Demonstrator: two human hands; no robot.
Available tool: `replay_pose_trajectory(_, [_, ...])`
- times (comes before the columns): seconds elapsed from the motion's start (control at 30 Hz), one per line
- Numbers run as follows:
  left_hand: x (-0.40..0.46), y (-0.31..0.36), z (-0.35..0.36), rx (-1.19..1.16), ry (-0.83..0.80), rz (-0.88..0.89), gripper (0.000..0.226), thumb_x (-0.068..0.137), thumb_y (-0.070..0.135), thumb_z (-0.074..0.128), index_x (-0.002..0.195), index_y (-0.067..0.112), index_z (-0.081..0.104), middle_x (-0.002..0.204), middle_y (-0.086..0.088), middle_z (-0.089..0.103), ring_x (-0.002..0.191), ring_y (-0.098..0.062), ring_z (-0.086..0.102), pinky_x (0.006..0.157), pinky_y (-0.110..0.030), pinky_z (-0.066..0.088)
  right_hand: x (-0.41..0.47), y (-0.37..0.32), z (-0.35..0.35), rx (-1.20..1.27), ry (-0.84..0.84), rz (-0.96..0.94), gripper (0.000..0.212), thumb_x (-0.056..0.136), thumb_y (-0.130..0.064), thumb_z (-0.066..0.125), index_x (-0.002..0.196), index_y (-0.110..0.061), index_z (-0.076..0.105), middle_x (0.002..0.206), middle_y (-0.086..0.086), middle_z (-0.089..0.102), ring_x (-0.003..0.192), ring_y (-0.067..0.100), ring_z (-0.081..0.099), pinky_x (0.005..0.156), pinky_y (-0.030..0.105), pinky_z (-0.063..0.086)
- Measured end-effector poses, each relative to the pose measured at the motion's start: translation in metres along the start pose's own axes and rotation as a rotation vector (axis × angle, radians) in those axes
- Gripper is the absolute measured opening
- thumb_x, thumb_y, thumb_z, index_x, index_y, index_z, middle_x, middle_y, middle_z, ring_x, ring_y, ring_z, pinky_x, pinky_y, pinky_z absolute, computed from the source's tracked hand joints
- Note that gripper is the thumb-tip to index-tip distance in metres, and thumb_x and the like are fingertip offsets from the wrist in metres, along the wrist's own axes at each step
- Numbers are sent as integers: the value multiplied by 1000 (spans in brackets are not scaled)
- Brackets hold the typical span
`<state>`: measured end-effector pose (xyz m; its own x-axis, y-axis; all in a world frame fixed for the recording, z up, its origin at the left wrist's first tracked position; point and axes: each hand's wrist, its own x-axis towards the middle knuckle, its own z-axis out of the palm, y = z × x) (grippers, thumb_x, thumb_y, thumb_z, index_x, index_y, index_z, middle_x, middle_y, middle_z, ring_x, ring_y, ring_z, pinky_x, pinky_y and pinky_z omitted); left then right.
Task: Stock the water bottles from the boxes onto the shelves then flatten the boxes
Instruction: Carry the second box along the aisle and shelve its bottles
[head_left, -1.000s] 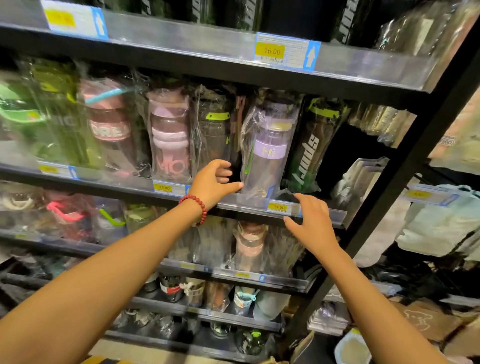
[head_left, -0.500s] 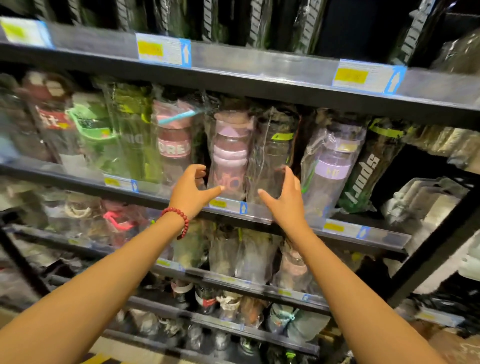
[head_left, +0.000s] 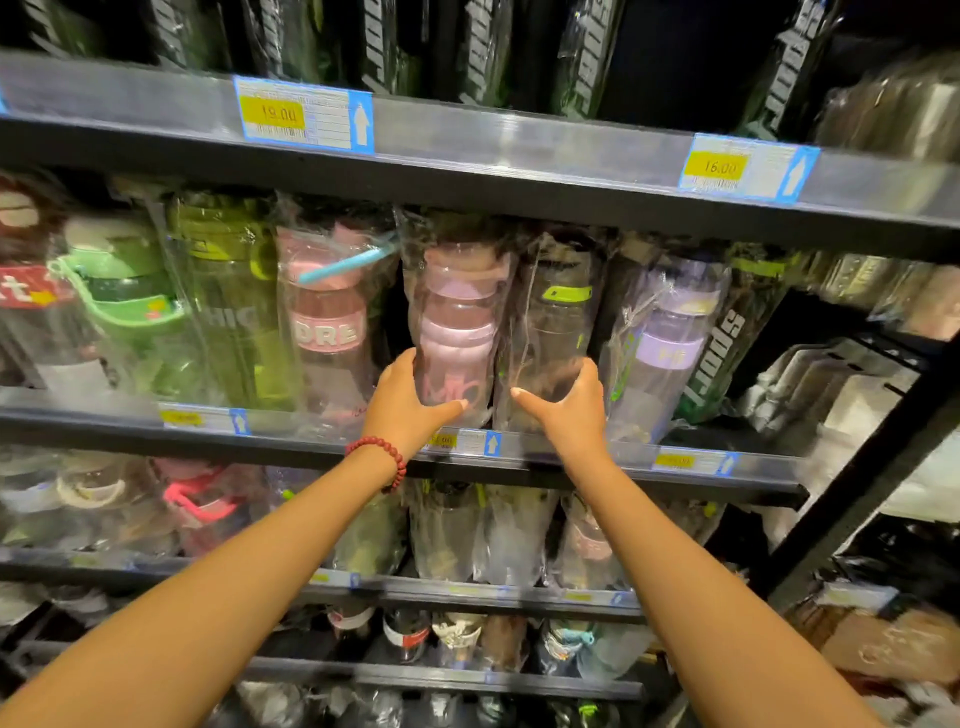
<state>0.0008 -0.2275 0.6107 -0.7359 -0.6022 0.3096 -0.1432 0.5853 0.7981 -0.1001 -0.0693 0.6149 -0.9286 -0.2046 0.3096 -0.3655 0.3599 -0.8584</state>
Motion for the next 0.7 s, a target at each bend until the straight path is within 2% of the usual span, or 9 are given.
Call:
replay_pose_trajectory(0.1, [5,1,7,-4,52,3,87,64,41,81,134,10,41,134,-11,46,121,-25,48,99,-42,44,-6,-2,3,-53,66,-7,87,65,-38,84,131,-4,38,126,15,49,119,30,44,96,34,37])
replay_pose_trajectory(0.17, [7,2,11,-28,68,-14,90,62,42,82,133,7,40,134,-12,45,120,-27,47,99,-44,44,-6,-1,1,-43,20,4,102,65,-42,83,142,-6,27,136,15,40,128,29,37,106,38,34])
replay_pose_trajectory(0.23, [10,2,15,-39,71,-30,93,59,45,83,132,7,38,132,-13,46,119,-28,48,96,-45,45,-3,1,-5,6,-51,18,107,65,-43,83,145,-9,22,142,13,34,132,25,33,111,42,31])
replay_pose_trajectory(0.3, [11,4,17,-1,86,-42,90,57,49,83,124,6,41,126,-12,50,113,-30,52,89,-45,48,-2,3,-12,37,-137,22,91,72,-38,79,143,-12,26,142,7,34,134,22,31,112,39,28])
replay_pose_trajectory(0.37, [12,7,17,41,111,-60,79,57,51,83,110,8,44,115,-11,54,103,-30,56,79,-42,50,-3,3,-19,112,-210,14,70,82,-25,73,138,-19,31,131,-3,41,131,16,35,108,30,30])
replay_pose_trajectory(0.5, [14,6,11,94,90,-48,71,59,53,81,103,10,47,104,-6,59,93,-26,58,72,-36,48,-6,4,-24,198,-278,15,79,87,-12,66,148,-17,17,127,-15,32,121,1,32,96,14,26])
replay_pose_trajectory(0.57, [15,5,7,100,78,-33,69,59,53,81,102,10,48,100,-4,60,90,-24,58,72,-35,48,-3,5,-21,177,-252,8,76,84,-13,70,145,-16,25,125,-14,36,118,2,36,89,9,28])
replay_pose_trajectory(0.6, [14,4,6,101,74,-28,68,59,53,81,101,10,48,99,-3,60,89,-24,59,72,-35,49,-2,5,-20,151,-241,-2,71,82,-15,73,140,-16,32,124,-12,41,116,5,41,87,11,30])
replay_pose_trajectory(0.7, [14,2,7,97,74,-25,70,59,55,80,102,10,48,101,-4,62,90,-25,60,75,-40,52,1,9,-15,78,-193,-28,55,75,-23,78,119,-16,45,122,1,52,115,18,50,93,26,40])
